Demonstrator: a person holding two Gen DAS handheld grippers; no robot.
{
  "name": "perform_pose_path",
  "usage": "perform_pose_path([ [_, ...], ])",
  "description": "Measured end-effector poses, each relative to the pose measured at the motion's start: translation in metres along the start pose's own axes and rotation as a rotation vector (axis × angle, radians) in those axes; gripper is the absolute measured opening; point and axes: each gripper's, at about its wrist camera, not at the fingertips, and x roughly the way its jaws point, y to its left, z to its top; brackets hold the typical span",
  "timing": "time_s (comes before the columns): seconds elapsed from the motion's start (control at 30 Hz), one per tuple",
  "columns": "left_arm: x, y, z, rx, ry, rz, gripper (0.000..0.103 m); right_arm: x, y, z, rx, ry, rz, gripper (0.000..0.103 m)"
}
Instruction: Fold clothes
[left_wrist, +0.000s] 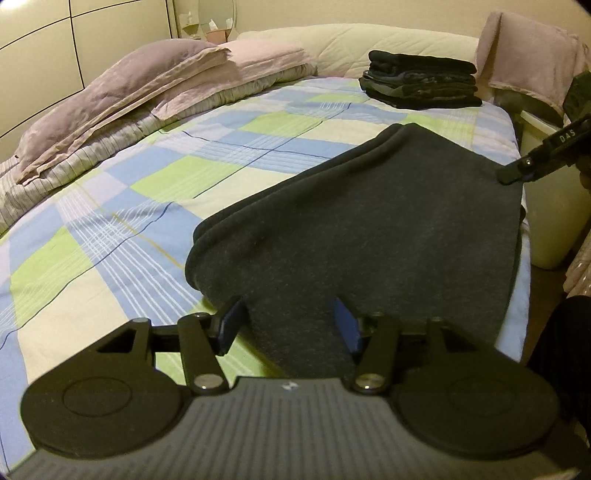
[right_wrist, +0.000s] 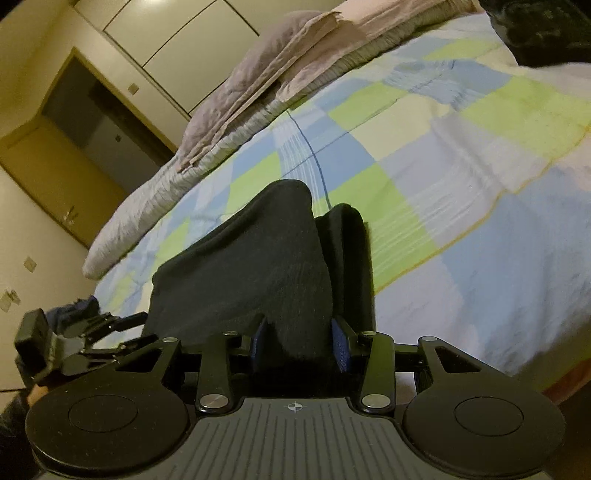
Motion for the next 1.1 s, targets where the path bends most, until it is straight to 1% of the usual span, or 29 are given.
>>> perform_pose_path([
  [0.03,0.001,0.001,0.0,-0.002,0.002,0.001,0.055,0.0,0.0,0.0,0.003,0.004,-0.002,0.041],
  [0.07,0.0,0.001,0.001,-0.003,0.003,0.001,0.055,0.0,0.0,0.001,0.009,0.007,0.0,0.025],
  [0.1,-0.001,0.002,0.002,0.0,0.003,0.003,0.056,-0.001,0.001,0.001,0.016,0.011,0.003,0.021],
  [0.13,-0.002,0.002,0.003,0.004,0.002,0.006,0.056,-0.002,0.001,0.001,0.023,0.015,0.006,0.019],
  [0.23,-0.005,0.007,0.002,0.008,0.006,0.022,0.056,-0.022,0.012,0.004,0.044,-0.009,0.097,0.017],
  [0.27,-0.004,0.009,0.002,-0.001,0.009,0.019,0.056,-0.026,0.014,0.004,0.047,-0.015,0.114,0.017],
  [0.3,-0.001,0.01,0.001,-0.009,0.011,0.015,0.058,-0.029,0.013,0.003,0.054,-0.011,0.114,0.017],
  [0.4,0.006,0.011,0.0,-0.024,0.014,0.01,0.062,-0.015,-0.004,-0.007,0.085,0.036,0.042,0.018],
  [0.43,0.008,0.01,0.0,-0.024,0.014,0.012,0.063,-0.008,-0.016,-0.011,0.12,0.05,0.031,0.018],
  [0.5,0.008,0.007,0.002,-0.005,0.017,0.022,0.063,-0.004,-0.027,-0.016,0.155,0.038,0.054,0.018],
  [0.57,0.006,0.005,0.004,0.02,0.021,0.03,0.063,-0.008,-0.02,-0.015,0.1,0.026,0.036,0.02],
  [0.6,0.003,0.004,0.006,0.031,0.022,0.035,0.061,-0.009,-0.015,-0.015,0.07,0.02,0.026,0.025],
  [0.63,0.0,0.002,0.007,0.041,0.024,0.039,0.058,-0.012,-0.007,-0.014,0.012,0.012,-0.009,0.029],
  [0.67,-0.004,0.0,0.009,0.052,0.026,0.044,0.056,-0.015,0.003,-0.014,-0.049,0.0,-0.049,0.042],
  [0.7,-0.009,-0.003,0.009,0.059,0.02,0.044,0.053,-0.018,0.013,-0.016,-0.117,-0.02,-0.092,0.045],
  [0.73,-0.016,-0.006,0.01,0.064,0.01,0.044,0.052,-0.022,0.025,-0.019,-0.192,-0.045,-0.13,0.045],
  [0.8,-0.026,-0.014,0.009,0.06,-0.009,0.022,0.052,-0.029,0.044,-0.027,-0.286,-0.096,-0.16,0.045],
  [0.87,-0.029,-0.021,0.007,0.06,-0.009,0.001,0.052,-0.029,0.061,-0.037,-0.348,-0.133,-0.137,0.045],
  [0.93,-0.021,-0.028,0.002,0.076,0.018,-0.004,0.051,-0.015,0.074,-0.046,-0.405,-0.107,-0.122,0.045],
  [1.0,-0.011,-0.031,-0.002,0.084,0.043,0.004,0.052,0.007,0.079,-0.054,-0.448,-0.05,-0.131,0.045],
  [1.07,-0.01,-0.028,-0.001,0.068,0.034,0.008,0.052,0.025,0.077,-0.059,-0.469,0.0,-0.161,0.045],
  [1.1,-0.013,-0.025,0.002,0.058,0.022,0.012,0.052,0.026,0.077,-0.059,-0.473,-0.004,-0.162,0.045],
])
